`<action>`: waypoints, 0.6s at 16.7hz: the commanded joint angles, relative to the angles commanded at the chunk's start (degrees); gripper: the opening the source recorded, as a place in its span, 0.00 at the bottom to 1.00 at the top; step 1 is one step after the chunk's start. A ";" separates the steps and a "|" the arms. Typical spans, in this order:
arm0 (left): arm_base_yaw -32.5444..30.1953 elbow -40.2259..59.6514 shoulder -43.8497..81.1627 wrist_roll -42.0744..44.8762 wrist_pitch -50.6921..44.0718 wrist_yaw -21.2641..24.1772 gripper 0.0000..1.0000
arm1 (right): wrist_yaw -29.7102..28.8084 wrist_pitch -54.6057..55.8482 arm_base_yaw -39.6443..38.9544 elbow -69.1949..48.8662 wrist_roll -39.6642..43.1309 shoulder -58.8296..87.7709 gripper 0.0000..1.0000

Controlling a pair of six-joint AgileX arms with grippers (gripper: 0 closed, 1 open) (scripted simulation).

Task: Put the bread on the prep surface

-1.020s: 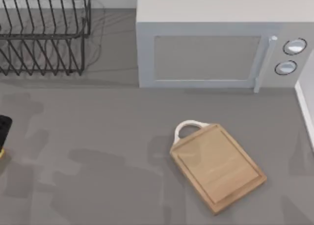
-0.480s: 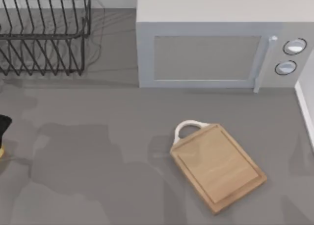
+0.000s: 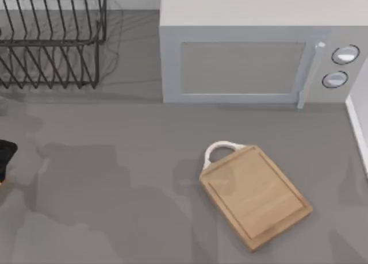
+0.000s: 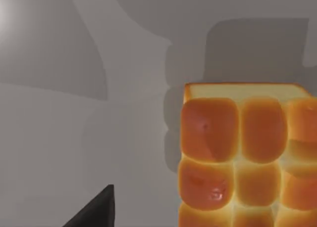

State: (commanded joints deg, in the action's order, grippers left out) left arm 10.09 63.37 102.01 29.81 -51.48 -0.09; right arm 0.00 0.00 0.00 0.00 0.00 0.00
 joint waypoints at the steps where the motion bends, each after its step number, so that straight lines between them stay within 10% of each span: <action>1: 0.03 -1.02 0.97 0.06 2.15 0.00 1.00 | 0.00 0.00 0.00 0.00 0.00 0.00 1.00; 10: 0.21 -5.99 5.65 0.33 11.80 0.02 1.00 | 0.00 0.00 0.00 0.00 0.00 0.00 1.00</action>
State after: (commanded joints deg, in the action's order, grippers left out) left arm 10.30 57.38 107.66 30.14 -39.67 -0.06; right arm 0.00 0.00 0.00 0.00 0.00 0.00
